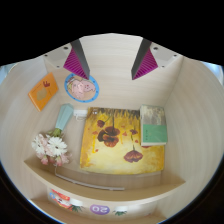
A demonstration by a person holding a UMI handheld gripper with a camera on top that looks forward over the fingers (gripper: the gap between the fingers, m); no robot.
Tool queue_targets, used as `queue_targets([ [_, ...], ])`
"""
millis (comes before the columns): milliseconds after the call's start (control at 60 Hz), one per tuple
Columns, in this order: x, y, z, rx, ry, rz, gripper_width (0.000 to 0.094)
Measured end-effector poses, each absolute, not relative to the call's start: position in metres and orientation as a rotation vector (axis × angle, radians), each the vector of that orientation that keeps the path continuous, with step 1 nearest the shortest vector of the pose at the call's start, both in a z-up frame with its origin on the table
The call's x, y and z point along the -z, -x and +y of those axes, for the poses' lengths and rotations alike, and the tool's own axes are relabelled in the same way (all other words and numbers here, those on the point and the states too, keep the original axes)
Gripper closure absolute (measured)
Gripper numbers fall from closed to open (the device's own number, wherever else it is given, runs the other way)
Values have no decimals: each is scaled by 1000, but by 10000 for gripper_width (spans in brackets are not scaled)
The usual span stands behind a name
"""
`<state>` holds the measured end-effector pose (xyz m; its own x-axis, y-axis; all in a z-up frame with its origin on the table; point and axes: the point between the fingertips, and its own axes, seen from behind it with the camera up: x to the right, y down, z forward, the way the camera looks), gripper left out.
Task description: Arrange mouse
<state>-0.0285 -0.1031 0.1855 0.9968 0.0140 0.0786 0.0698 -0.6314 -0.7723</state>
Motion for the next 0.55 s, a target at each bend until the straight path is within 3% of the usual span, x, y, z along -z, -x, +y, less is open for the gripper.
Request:
queue_targets([
  [217, -179, 49, -143, 63, 2253, -38, 82],
  [550, -198, 57, -150, 23, 2192, 26, 81],
])
